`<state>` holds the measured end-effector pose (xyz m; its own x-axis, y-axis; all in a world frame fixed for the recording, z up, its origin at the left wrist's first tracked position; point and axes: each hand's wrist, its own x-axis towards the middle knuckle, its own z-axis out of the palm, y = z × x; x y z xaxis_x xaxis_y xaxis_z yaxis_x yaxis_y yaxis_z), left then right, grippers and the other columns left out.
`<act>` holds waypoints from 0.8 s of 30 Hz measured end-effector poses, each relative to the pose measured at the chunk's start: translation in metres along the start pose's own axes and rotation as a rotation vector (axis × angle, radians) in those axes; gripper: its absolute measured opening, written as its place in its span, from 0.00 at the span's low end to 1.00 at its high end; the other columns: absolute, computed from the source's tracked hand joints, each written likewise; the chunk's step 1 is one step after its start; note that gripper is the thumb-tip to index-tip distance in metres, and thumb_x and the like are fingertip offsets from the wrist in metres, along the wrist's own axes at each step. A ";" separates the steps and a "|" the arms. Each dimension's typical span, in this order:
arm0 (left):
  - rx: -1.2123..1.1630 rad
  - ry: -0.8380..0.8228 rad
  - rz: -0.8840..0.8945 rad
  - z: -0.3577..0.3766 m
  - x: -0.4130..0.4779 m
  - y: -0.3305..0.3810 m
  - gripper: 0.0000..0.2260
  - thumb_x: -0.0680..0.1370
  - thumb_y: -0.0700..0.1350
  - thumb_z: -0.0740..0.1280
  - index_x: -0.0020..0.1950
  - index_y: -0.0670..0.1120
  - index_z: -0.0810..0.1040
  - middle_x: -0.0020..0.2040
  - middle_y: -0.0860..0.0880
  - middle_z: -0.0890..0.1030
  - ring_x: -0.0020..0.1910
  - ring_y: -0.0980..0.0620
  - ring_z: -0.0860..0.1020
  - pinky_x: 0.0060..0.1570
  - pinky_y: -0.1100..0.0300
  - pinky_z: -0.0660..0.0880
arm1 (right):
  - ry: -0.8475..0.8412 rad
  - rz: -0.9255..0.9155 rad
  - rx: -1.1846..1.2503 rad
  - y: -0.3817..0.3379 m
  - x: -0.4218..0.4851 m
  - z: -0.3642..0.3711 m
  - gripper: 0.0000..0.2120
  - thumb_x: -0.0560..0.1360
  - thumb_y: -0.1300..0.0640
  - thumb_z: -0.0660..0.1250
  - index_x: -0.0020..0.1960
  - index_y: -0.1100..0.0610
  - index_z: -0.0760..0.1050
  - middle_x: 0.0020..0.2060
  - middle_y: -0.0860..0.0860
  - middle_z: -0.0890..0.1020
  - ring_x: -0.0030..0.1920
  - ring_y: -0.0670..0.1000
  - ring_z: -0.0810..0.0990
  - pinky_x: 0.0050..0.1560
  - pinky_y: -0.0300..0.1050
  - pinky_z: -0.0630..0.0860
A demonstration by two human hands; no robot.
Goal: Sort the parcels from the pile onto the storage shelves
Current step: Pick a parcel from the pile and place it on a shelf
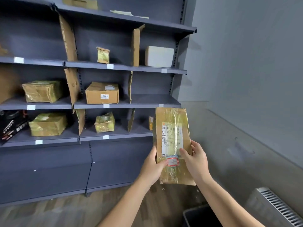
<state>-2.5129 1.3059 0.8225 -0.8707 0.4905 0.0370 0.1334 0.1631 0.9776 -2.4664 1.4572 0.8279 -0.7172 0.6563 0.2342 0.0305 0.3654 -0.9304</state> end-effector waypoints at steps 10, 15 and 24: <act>-0.015 0.037 -0.022 -0.083 0.038 -0.022 0.27 0.80 0.44 0.66 0.76 0.60 0.61 0.67 0.60 0.75 0.63 0.58 0.74 0.58 0.61 0.72 | -0.047 0.004 -0.036 -0.020 0.022 0.093 0.23 0.78 0.55 0.69 0.70 0.55 0.69 0.62 0.48 0.79 0.59 0.49 0.79 0.59 0.49 0.79; 0.000 0.069 -0.041 -0.105 0.058 -0.032 0.28 0.80 0.44 0.66 0.77 0.59 0.60 0.67 0.59 0.75 0.66 0.55 0.74 0.62 0.57 0.73 | -0.112 0.017 -0.045 -0.019 0.039 0.124 0.23 0.78 0.55 0.68 0.71 0.54 0.67 0.64 0.48 0.78 0.60 0.48 0.78 0.58 0.45 0.78; -0.024 0.139 -0.130 -0.131 0.116 -0.049 0.26 0.80 0.40 0.66 0.74 0.58 0.64 0.59 0.60 0.78 0.54 0.62 0.76 0.44 0.70 0.71 | -0.387 0.043 -0.097 -0.009 0.092 0.173 0.35 0.76 0.55 0.71 0.77 0.52 0.57 0.63 0.43 0.73 0.59 0.43 0.72 0.54 0.38 0.74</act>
<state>-2.6828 1.2428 0.8056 -0.9371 0.3432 -0.0632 0.0058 0.1964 0.9805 -2.6537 1.4002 0.8090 -0.9226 0.3817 0.0551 0.1184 0.4164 -0.9014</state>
